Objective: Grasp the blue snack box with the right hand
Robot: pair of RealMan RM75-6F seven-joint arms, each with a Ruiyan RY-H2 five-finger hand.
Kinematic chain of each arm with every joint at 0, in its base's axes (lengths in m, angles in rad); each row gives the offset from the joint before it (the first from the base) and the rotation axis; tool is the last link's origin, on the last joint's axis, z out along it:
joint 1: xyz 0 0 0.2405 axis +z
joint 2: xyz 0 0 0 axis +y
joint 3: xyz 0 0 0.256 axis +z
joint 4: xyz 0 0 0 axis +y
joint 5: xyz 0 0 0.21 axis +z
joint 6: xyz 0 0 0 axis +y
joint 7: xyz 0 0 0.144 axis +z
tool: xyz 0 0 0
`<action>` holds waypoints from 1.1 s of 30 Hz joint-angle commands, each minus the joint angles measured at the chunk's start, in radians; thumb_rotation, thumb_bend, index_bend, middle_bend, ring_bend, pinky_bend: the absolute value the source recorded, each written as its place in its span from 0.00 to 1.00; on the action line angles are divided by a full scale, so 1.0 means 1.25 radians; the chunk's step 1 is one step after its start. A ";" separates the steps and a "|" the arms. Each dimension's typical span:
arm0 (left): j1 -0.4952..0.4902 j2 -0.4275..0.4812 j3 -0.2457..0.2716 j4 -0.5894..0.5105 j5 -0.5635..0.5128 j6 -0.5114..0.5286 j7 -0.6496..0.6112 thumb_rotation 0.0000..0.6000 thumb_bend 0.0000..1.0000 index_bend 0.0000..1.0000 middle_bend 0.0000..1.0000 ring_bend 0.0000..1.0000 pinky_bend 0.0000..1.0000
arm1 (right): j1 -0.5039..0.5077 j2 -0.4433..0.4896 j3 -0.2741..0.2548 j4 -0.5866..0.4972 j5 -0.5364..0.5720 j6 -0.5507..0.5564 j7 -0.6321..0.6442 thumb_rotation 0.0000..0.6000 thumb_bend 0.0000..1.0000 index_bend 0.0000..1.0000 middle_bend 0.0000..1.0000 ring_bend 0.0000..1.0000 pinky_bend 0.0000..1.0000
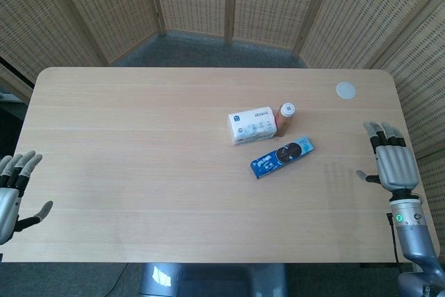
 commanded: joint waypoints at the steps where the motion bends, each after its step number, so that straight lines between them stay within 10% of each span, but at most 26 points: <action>1: -0.001 -0.001 -0.001 0.002 -0.005 -0.004 -0.002 1.00 0.32 0.09 0.00 0.00 0.00 | 0.004 -0.002 0.003 -0.005 -0.001 -0.001 -0.004 1.00 0.03 0.00 0.06 0.00 0.05; 17: -0.008 -0.001 0.000 0.000 0.011 -0.006 -0.007 1.00 0.32 0.09 0.00 0.00 0.00 | 0.058 -0.018 -0.065 -0.055 -0.153 -0.086 0.015 1.00 0.03 0.00 0.06 0.00 0.04; 33: 0.003 0.005 0.004 0.023 0.005 0.004 -0.042 1.00 0.32 0.09 0.00 0.00 0.00 | 0.229 -0.154 -0.065 0.085 -0.191 -0.306 0.093 1.00 0.03 0.00 0.08 0.00 0.04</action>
